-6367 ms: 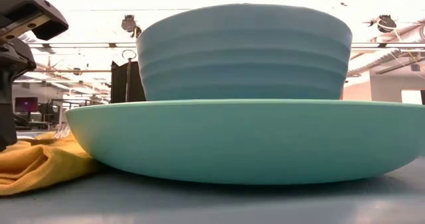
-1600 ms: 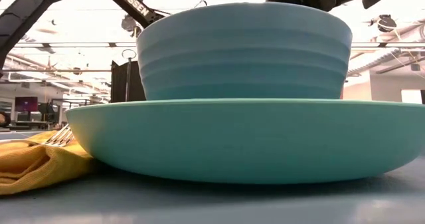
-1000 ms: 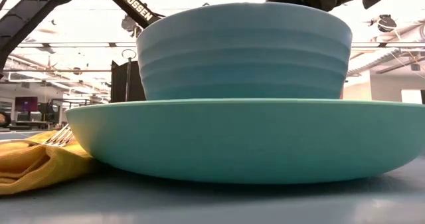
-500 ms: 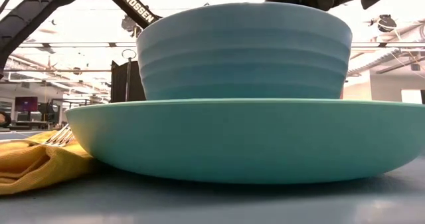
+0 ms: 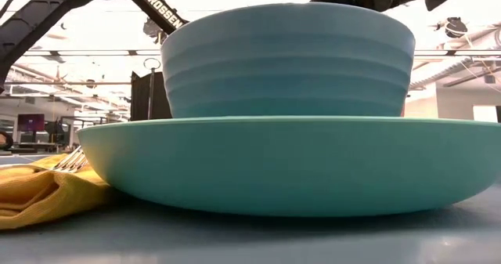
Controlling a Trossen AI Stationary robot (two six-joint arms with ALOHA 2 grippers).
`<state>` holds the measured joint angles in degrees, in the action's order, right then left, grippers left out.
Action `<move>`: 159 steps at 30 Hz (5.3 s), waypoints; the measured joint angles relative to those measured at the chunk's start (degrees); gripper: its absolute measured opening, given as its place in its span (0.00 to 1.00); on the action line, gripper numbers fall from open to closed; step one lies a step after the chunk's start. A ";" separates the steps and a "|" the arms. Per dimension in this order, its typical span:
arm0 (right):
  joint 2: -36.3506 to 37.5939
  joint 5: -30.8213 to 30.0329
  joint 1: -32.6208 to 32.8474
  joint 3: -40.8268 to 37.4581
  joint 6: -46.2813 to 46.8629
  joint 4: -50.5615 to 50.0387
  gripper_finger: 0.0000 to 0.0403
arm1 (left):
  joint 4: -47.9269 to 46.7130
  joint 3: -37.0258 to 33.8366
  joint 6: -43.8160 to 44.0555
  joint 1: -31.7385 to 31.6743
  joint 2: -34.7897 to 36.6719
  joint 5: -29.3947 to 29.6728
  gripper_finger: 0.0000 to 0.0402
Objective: Set up tray
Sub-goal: Put the spoon on top of the napkin to the right of the fork
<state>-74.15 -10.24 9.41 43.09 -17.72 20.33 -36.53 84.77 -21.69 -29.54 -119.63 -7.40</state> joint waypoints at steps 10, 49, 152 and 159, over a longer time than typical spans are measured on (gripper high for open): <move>0.00 0.02 0.00 0.02 0.04 0.44 0.31 | -1.25 0.11 1.51 0.00 0.04 -0.11 0.34; 0.00 4.46 -0.09 0.02 0.42 2.13 0.31 | -6.61 3.68 10.16 4.01 2.32 7.40 0.34; -0.02 4.59 -1.57 0.04 7.00 -0.25 0.31 | -10.21 3.46 8.32 3.19 17.00 -15.28 0.01; -0.02 13.43 -7.49 0.62 12.93 -2.06 0.31 | 19.07 -23.42 21.43 8.43 37.41 -14.50 0.08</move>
<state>-74.17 3.19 1.92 43.71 -4.79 18.27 -17.46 61.35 -0.26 -21.11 -82.22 -21.89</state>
